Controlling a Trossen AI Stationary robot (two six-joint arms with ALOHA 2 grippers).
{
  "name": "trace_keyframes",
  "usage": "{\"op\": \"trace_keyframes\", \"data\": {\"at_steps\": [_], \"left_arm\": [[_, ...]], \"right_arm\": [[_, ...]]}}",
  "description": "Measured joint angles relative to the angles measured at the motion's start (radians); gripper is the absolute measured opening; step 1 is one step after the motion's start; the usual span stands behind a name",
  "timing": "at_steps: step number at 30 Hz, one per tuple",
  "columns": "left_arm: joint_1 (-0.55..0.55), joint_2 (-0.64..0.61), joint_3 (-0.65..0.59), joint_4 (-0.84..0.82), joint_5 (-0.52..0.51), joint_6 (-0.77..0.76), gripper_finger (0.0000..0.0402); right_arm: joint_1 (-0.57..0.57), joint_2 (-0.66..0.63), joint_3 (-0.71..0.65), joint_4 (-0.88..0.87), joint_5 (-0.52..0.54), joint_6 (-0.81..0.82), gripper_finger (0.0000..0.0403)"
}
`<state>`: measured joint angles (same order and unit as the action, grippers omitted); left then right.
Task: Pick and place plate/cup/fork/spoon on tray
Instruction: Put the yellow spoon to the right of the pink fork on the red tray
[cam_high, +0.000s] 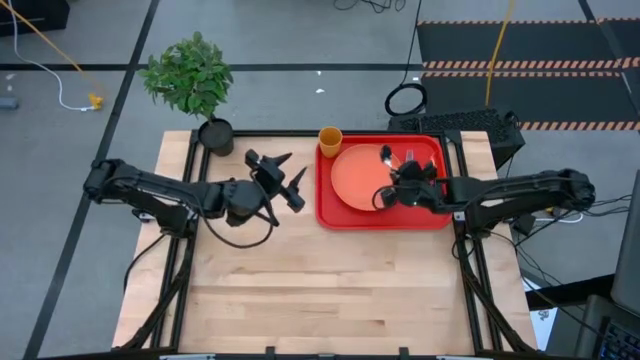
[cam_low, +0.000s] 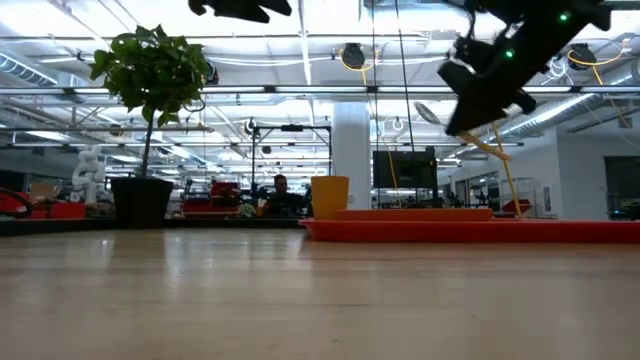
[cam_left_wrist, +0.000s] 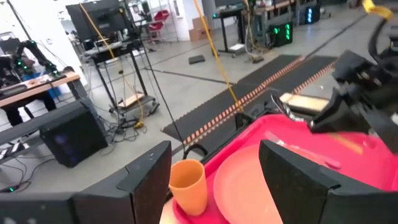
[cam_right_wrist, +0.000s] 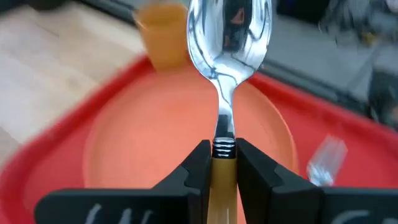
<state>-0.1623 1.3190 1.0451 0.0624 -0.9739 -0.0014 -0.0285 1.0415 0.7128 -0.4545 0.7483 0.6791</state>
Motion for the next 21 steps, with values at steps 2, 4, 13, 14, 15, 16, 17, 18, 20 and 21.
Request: {"op": "trace_keyframes", "data": {"at_steps": [2, 4, 13, 14, 15, 16, 17, 18, 20, 21], "left_arm": [[0.002, 0.000, 0.000, -0.017, 0.001, 0.000, 0.0246], [0.005, 0.000, 0.000, -0.016, 0.000, -0.001, 0.0246], [0.004, 0.000, 0.000, -0.015, 0.000, 0.000, 0.0246], [0.004, 0.000, 0.000, -0.015, 0.000, 0.000, 0.0246], [0.004, 0.000, 0.000, -0.014, 0.000, 0.000, 0.0246], [0.004, 0.000, 0.000, -0.014, 0.000, 0.001, 0.0246], [0.003, 0.000, 0.000, -0.013, 0.000, 0.004, 0.0246], [0.003, 0.000, 0.000, -0.009, 0.000, 0.011, 0.0246], [0.004, 0.000, 0.000, 0.001, 0.000, 0.028, 0.0246], [0.004, 0.000, 0.000, 0.006, 0.000, 0.030, 0.0246]], "right_arm": [[-0.025, -0.018, 0.000, -0.087, -0.037, 0.060, 0.0045], [-0.052, -0.027, 0.000, -0.160, -0.064, 0.100, 0.0045], [-0.193, -0.030, 0.000, -0.310, -0.094, 0.178, 0.0045], [-0.205, -0.030, 0.000, -0.300, -0.104, 0.176, 0.0045], [-0.215, -0.030, 0.000, -0.285, -0.119, 0.176, 0.0045], [-0.223, -0.030, 0.000, -0.273, -0.129, 0.176, 0.0045], [-0.229, -0.030, 0.000, -0.262, -0.143, 0.175, 0.0045], [-0.234, -0.030, 0.000, -0.257, -0.151, 0.175, 0.0045], [-0.246, -0.030, 0.000, -0.255, -0.151, 0.177, 0.0045], [-0.254, -0.030, 0.000, -0.258, -0.151, 0.177, 0.0045]]}}
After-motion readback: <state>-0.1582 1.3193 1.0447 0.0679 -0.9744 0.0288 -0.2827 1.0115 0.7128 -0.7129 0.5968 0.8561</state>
